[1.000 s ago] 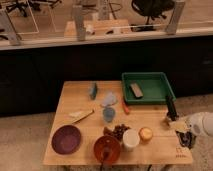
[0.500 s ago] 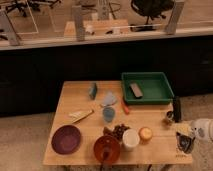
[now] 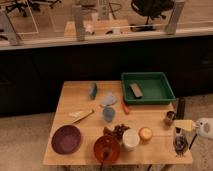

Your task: Wipe table surface with brush

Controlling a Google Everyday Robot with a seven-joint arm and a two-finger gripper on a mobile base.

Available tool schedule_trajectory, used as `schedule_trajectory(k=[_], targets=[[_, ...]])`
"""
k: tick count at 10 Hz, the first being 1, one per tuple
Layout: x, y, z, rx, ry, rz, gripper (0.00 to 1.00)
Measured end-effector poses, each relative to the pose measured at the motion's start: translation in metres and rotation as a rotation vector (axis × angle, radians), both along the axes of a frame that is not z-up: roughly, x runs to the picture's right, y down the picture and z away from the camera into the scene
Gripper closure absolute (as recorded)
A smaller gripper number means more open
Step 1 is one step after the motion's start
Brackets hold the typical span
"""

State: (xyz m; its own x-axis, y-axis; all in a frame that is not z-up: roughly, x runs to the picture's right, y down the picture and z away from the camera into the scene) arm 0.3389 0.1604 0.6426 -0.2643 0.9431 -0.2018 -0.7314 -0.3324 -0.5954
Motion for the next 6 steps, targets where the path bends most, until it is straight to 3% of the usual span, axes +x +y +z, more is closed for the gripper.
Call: schedule_trajectory(k=[2, 3, 6], targets=[[-0.002, -0.0094, 0.0086, -0.043, -0.156, 0.216, 1.0], [-0.002, -0.0115, 0.0113, -0.055, -0.195, 0.268, 1.0], [-0.0024, -0.0118, 0.0123, -0.061, -0.212, 0.287, 1.0]])
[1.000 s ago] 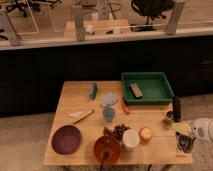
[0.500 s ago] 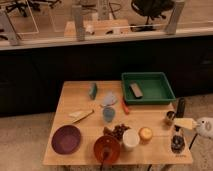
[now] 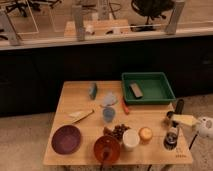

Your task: Wipe table surface with brush

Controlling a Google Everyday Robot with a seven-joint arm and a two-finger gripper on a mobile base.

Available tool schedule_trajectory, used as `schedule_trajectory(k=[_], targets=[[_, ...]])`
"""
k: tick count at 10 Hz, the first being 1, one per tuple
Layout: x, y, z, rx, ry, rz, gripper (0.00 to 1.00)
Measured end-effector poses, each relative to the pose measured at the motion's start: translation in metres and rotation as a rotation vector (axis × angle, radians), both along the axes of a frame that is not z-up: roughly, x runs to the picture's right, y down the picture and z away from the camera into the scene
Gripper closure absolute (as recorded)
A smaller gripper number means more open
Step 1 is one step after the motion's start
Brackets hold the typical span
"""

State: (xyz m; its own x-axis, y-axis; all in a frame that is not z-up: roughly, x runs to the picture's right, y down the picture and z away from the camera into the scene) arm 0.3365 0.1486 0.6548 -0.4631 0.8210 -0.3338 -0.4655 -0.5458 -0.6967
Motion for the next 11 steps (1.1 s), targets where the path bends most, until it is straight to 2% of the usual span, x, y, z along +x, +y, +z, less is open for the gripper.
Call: schedule_trajectory(k=[1, 2, 4, 6, 8, 9, 11], targets=[[0.0, 0.001, 0.0, 0.0, 0.005, 0.003, 1.0], [0.008, 0.001, 0.0, 0.022, 0.061, 0.062, 1.0], [0.022, 0.003, -0.003, 0.094, 0.17, 0.213, 1.0], [0.038, 0.003, -0.006, 0.165, 0.287, 0.397, 1.0], [0.052, 0.003, -0.009, 0.2, 0.363, 0.532, 1.0], [0.057, 0.005, -0.012, 0.21, 0.389, 0.575, 1.0], [0.06, 0.005, -0.014, 0.217, 0.405, 0.607, 1.0]])
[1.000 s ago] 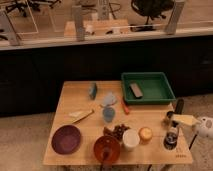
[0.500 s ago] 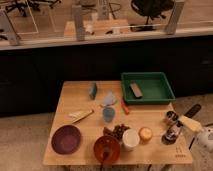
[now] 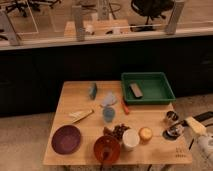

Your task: Wipe table surface with brush

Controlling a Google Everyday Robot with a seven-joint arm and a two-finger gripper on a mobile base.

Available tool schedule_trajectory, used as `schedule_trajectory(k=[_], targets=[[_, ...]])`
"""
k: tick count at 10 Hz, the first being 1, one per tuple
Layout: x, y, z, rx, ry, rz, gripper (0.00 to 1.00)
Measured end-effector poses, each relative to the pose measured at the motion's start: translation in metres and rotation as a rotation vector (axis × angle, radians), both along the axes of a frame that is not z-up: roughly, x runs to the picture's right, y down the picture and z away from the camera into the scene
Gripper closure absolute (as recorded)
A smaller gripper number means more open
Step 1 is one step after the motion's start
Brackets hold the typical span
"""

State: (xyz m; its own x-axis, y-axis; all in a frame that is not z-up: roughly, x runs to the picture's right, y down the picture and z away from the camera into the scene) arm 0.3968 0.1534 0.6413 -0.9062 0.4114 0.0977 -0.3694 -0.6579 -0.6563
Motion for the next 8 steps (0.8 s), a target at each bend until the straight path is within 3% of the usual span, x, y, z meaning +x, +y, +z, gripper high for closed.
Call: schedule_trajectory(k=[2, 5, 7, 8], targets=[[0.006, 0.002, 0.006, 0.015, 0.004, 0.01, 1.0], [0.011, 0.011, 0.014, 0.065, 0.037, -0.025, 1.0], [0.012, 0.019, 0.025, 0.09, 0.088, -0.09, 1.0], [0.013, 0.024, 0.032, 0.083, 0.117, -0.123, 1.0]])
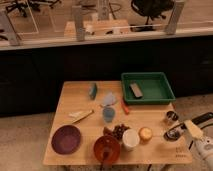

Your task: Wipe table surface with brush

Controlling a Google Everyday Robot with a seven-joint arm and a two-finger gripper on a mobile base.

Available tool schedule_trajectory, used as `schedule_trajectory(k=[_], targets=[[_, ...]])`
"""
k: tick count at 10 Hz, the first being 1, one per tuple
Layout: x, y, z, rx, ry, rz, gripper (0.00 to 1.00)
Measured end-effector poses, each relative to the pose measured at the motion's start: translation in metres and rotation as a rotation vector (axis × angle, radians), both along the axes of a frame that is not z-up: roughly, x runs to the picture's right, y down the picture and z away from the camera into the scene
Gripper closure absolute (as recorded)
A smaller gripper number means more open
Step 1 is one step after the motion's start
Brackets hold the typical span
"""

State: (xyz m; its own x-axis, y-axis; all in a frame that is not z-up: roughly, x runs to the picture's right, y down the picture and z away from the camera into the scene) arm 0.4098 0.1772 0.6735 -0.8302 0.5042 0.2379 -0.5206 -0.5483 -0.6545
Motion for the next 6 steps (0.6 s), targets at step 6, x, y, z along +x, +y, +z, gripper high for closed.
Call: schedule_trajectory(k=[6], targets=[[0.015, 0.024, 0.036, -0.062, 0.076, -0.057, 1.0]])
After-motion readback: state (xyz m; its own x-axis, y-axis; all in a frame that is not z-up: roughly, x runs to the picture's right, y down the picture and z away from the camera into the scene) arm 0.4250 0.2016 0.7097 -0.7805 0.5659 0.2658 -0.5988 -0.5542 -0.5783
